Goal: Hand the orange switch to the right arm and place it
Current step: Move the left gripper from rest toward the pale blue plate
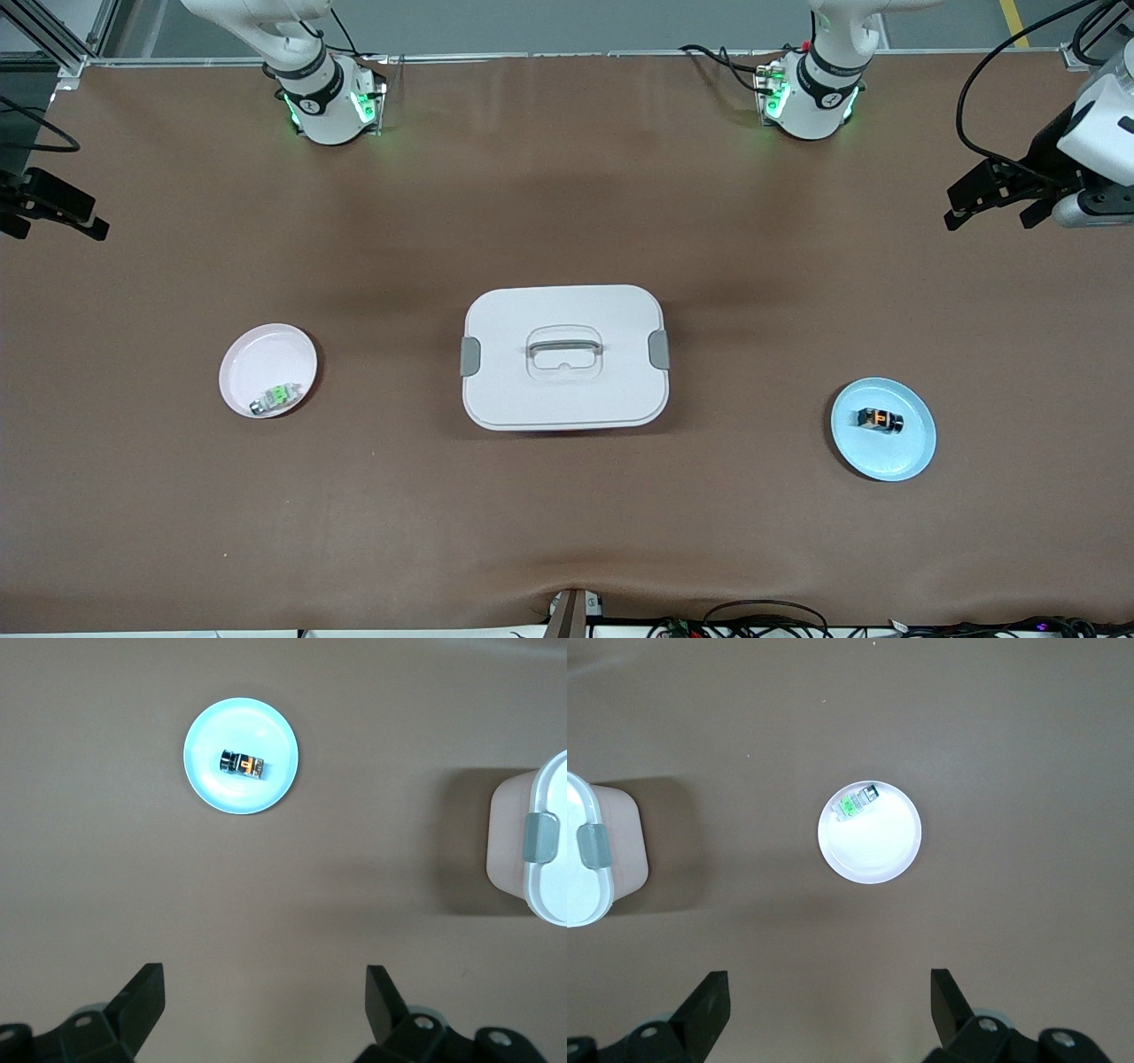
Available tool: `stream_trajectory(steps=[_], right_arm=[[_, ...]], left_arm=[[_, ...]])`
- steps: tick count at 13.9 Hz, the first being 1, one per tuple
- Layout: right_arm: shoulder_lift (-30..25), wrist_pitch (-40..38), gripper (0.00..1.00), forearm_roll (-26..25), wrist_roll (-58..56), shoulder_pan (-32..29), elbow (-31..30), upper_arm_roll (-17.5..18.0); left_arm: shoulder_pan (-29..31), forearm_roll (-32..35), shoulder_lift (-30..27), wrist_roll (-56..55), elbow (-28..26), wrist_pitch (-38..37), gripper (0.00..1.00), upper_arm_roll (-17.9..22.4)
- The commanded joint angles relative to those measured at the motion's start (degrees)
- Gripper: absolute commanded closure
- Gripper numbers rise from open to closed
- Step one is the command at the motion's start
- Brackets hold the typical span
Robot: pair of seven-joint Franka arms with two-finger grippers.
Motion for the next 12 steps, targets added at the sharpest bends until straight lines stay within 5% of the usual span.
stream_trajectory(steps=[1,12], right_arm=[[-0.4,-0.5,0.0,-1.1,0.4,0.0,0.2,0.4],[-0.3,0.1,0.0,-3.7,0.5,1.6,0.4,0.2]], left_arm=[[0.2,0.7,0.8,0.3,1.8,-1.3,0.0,-0.1],[0.2,0.7,4.1,0.7,2.8,-1.3,0.0,-0.1]])
